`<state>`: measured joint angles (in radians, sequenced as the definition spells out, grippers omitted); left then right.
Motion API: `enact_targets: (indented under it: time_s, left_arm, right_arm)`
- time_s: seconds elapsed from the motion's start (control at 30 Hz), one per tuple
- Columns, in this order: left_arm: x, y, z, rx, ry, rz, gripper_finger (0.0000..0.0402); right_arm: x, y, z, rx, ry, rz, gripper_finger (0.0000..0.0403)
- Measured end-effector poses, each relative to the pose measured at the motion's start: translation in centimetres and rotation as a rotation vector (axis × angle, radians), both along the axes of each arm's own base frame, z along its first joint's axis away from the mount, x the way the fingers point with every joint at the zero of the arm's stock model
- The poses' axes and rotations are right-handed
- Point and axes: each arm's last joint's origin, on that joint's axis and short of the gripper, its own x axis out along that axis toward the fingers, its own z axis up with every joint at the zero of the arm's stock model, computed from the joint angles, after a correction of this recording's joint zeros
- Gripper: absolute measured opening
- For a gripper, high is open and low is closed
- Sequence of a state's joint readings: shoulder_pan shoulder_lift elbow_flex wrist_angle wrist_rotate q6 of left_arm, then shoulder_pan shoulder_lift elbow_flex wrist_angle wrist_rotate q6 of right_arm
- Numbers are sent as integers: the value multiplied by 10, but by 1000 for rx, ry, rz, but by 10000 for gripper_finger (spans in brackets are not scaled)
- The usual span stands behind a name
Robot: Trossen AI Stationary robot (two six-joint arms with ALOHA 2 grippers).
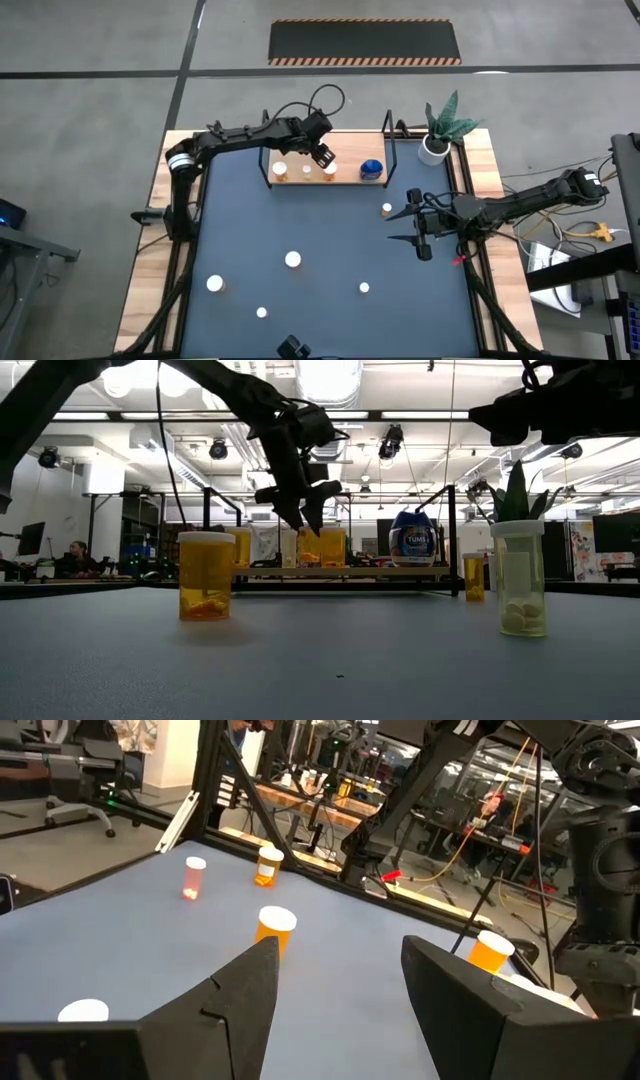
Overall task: Pick and place medicine bottles onto shelf by color
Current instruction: Put the orange pill bottle on the shelf
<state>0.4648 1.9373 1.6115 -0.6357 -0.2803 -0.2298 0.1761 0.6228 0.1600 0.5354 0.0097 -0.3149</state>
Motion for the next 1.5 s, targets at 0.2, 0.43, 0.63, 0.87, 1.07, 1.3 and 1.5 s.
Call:
enact_targets:
  time_s: [0.2, 0.43, 0.63, 0.87, 1.07, 1.3, 1.5]
  left_arm:
    - [0, 0, 0, -15, -7, -13, 216]
    - [-1, 2, 0, -21, -9, -10, 251]
    - [-1, 0, 12, -23, -30, -59, 254]
    - [-10, -9, 42, 46, -51, -158, 239]
    - [-10, -8, 29, 54, 2, -192, 152]
    - [-10, -7, 23, 59, 15, -188, 63]
    - [-9, -5, 15, 68, -4, -180, 32]
  right_arm:
    - [0, 0, 0, 0, 0, 0, 203]
    - [0, 0, 0, 0, 0, 0, 203]
    - [0, 0, 0, 0, 0, 0, 203]
    - [0, 0, 0, 0, 1, 0, 203]
    - [0, 0, 0, 0, 2, 0, 203]
    - [0, 0, 0, -1, 4, 0, 203]
    - [0, 0, 0, -1, 4, 0, 203]
